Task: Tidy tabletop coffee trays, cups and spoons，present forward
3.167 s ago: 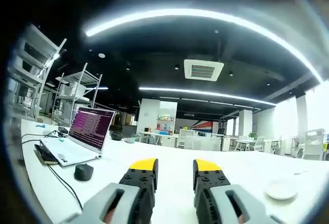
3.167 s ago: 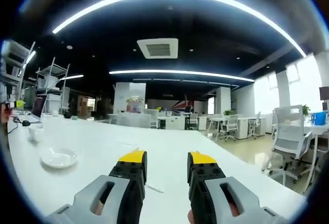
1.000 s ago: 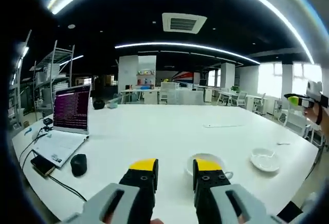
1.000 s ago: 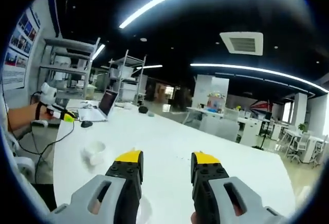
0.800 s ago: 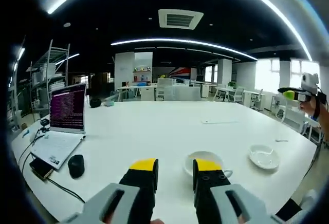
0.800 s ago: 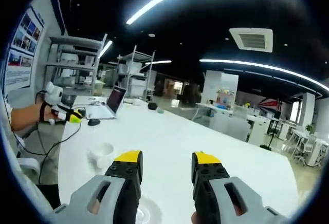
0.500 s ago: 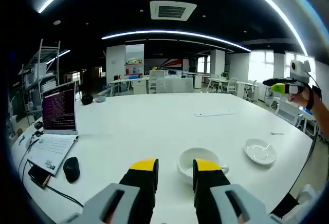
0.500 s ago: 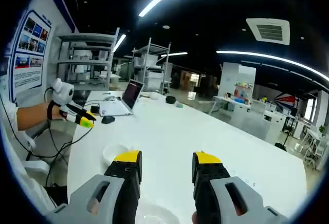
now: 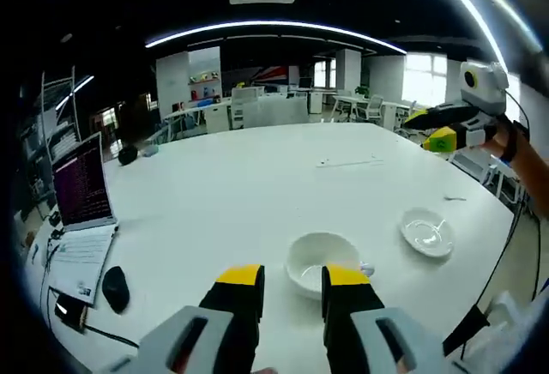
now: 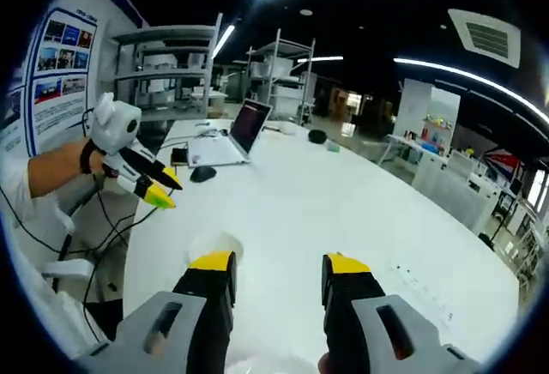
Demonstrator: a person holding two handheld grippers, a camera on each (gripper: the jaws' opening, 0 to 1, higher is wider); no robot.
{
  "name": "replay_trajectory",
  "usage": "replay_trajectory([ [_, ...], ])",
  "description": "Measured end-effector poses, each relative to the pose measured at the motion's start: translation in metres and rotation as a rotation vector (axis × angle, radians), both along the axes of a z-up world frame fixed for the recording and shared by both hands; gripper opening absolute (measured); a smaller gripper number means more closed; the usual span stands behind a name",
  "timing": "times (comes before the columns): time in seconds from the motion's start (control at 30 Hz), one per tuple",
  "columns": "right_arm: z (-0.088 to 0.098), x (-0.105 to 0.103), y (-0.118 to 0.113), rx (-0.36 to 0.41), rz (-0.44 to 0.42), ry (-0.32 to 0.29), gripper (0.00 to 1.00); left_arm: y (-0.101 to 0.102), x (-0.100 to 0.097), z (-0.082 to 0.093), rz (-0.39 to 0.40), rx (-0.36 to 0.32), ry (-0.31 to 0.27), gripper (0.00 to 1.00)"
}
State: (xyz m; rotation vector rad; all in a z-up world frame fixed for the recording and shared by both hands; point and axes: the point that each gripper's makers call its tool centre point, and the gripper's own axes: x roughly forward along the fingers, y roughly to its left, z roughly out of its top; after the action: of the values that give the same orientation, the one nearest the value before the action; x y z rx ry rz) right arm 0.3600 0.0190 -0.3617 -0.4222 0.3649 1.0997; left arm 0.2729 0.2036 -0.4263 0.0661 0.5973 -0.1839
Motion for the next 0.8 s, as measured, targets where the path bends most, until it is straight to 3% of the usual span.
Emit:
replay_trajectory([
  [0.13,-0.016,-0.006,0.018,-0.082,0.030,0.078,0.42,0.001,0.010,-0.004,-0.008,-0.011,0.031,0.29],
  [0.27,-0.029,-0.006,0.030,-0.147,0.040,0.129,0.41,0.000,0.020,-0.015,-0.018,-0.011,0.098,0.28],
  [0.37,-0.038,-0.007,0.038,-0.193,0.039,0.162,0.41,0.000,0.017,-0.019,-0.010,0.007,0.119,0.28],
  [0.43,-0.046,-0.013,0.045,-0.216,0.039,0.236,0.41,-0.005,0.017,-0.023,-0.019,-0.019,0.144,0.27],
  [0.53,-0.061,-0.012,0.052,-0.297,0.040,0.236,0.41,-0.005,0.029,-0.031,-0.018,-0.019,0.173,0.27],
  [0.6,-0.065,-0.012,0.059,-0.302,0.046,0.233,0.41,-0.005,0.030,-0.036,-0.021,-0.023,0.187,0.27],
  [0.8,-0.083,-0.017,0.079,-0.389,0.080,0.260,0.40,-0.014,0.020,-0.049,-0.020,-0.034,0.227,0.27],
])
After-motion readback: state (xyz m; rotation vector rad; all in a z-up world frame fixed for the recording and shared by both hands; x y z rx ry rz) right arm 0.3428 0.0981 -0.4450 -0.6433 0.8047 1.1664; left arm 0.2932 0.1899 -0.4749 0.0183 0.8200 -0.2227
